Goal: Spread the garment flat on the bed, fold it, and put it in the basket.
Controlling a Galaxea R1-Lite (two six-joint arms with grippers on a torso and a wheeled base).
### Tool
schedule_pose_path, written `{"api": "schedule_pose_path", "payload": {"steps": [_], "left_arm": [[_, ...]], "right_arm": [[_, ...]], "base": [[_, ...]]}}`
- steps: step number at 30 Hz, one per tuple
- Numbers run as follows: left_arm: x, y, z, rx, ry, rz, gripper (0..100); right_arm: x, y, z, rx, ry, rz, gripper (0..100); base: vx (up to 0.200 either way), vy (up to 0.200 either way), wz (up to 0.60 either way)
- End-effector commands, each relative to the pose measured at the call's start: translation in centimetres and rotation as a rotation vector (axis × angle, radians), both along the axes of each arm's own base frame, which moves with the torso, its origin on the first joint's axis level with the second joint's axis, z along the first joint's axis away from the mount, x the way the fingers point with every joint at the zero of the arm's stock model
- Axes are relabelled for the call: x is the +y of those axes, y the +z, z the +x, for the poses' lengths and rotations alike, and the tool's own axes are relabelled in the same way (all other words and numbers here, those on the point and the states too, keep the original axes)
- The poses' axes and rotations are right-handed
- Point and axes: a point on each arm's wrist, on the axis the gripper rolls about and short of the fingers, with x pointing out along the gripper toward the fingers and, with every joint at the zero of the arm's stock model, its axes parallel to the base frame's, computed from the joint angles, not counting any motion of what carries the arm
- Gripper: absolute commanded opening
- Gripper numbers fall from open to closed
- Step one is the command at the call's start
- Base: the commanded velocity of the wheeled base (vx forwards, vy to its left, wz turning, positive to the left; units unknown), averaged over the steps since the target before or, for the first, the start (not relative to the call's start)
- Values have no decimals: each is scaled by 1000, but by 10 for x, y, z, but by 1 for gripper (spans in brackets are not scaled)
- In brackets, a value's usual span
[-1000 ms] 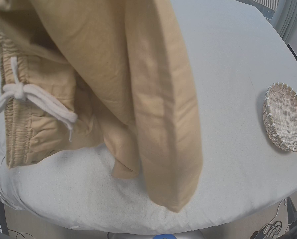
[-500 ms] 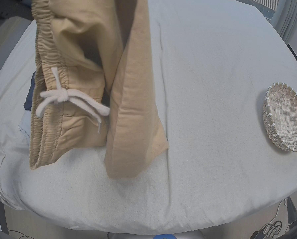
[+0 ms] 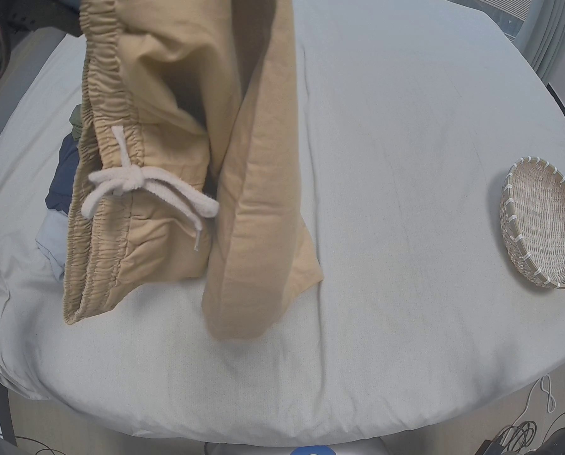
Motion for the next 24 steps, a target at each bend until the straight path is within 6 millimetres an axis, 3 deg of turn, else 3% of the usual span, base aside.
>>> {"api": "schedule_pose_path", "payload": {"steps": [1, 6, 10, 24], "left_arm": [[-3, 10, 7, -19, 12, -18, 0], [-8, 8, 16, -10, 22, -17, 0], [-12, 12, 22, -19, 22, -23, 0], [-28, 17, 46, -33, 20, -34, 0]], "right_arm": [[51, 29, 112, 466, 448, 99, 100], [98, 21, 156, 453, 608, 83, 100], [119, 10, 177, 490, 723, 74, 100], [149, -25, 197, 680, 996, 107, 100]], "base": [[0, 0, 0], [0, 0, 0], [0, 0, 0], [0, 0, 0]]}}
